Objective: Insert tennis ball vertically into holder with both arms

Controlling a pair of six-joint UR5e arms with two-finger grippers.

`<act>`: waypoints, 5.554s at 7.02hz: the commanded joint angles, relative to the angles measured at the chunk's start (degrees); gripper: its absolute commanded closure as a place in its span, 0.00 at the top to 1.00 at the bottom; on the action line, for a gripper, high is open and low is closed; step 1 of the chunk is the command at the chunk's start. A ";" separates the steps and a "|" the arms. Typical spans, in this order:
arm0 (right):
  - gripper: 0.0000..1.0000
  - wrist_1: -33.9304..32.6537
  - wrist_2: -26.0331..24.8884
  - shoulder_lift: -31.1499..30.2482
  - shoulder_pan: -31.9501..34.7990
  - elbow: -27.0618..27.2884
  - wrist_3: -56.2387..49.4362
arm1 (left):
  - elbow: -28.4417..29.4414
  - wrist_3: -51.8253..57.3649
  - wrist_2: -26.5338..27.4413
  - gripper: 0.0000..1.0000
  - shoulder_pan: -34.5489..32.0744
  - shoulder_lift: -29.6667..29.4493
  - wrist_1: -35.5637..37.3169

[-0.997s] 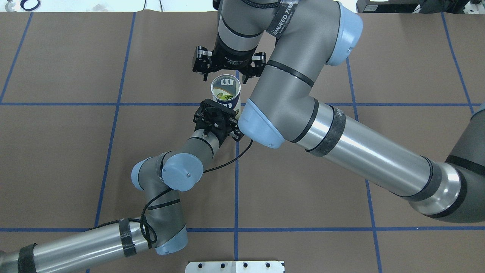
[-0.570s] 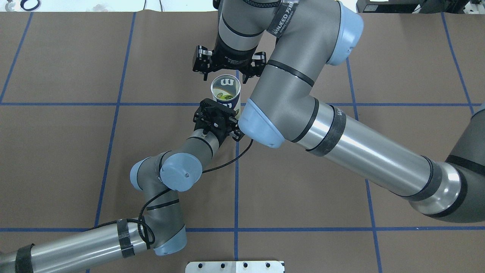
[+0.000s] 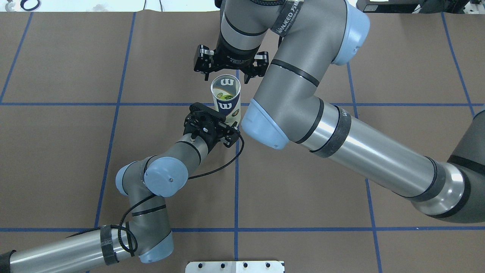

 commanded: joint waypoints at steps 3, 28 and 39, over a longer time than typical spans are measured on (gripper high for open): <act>0.99 -2.70 13.25 -1.73 12.37 1.73 -2.46 | -12.09 0.00 -9.61 0.99 2.53 5.90 9.64; 0.99 5.64 18.37 -50.60 45.89 -2.73 -62.32 | -0.22 47.82 -70.94 1.00 -68.22 24.53 51.57; 0.99 5.29 23.30 -54.57 49.42 -2.04 -62.33 | -11.12 39.81 -75.78 0.99 -68.49 33.18 51.91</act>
